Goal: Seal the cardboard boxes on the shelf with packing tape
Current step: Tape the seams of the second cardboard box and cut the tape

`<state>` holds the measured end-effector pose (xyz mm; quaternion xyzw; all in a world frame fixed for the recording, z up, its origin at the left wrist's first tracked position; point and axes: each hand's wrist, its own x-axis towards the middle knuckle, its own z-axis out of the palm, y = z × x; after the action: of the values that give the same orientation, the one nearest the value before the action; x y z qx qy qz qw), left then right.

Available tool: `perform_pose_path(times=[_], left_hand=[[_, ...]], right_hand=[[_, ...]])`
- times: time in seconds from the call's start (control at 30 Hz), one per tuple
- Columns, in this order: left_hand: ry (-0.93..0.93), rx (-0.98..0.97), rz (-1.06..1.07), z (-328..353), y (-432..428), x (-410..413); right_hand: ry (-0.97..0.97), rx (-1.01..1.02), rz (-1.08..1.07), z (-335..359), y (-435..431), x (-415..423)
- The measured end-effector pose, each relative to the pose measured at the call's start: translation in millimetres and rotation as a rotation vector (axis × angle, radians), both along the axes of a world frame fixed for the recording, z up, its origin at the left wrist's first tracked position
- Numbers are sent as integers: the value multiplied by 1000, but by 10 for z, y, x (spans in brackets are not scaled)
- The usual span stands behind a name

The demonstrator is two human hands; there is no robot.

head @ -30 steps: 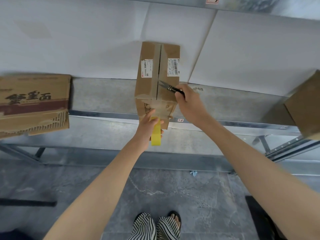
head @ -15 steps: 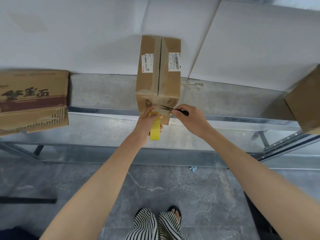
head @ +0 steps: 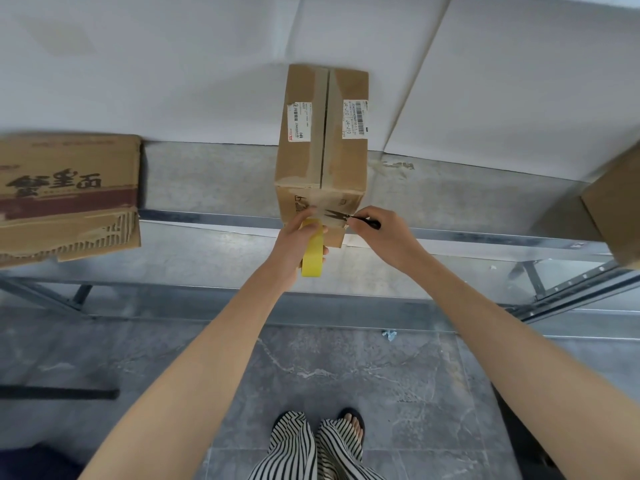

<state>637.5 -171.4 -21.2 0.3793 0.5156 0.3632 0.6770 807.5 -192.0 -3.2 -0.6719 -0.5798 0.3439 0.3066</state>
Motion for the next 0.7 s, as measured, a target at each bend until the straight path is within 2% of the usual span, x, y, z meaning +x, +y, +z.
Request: perform_pose_path(times=[0.2,0.7], left_hand=[[-15,-10,14,9,22,19],[27,-20,-1,8,111,56]], right_hand=[[-6,59,42,24,95,-106],[18,64,72,-37,164,-35]])
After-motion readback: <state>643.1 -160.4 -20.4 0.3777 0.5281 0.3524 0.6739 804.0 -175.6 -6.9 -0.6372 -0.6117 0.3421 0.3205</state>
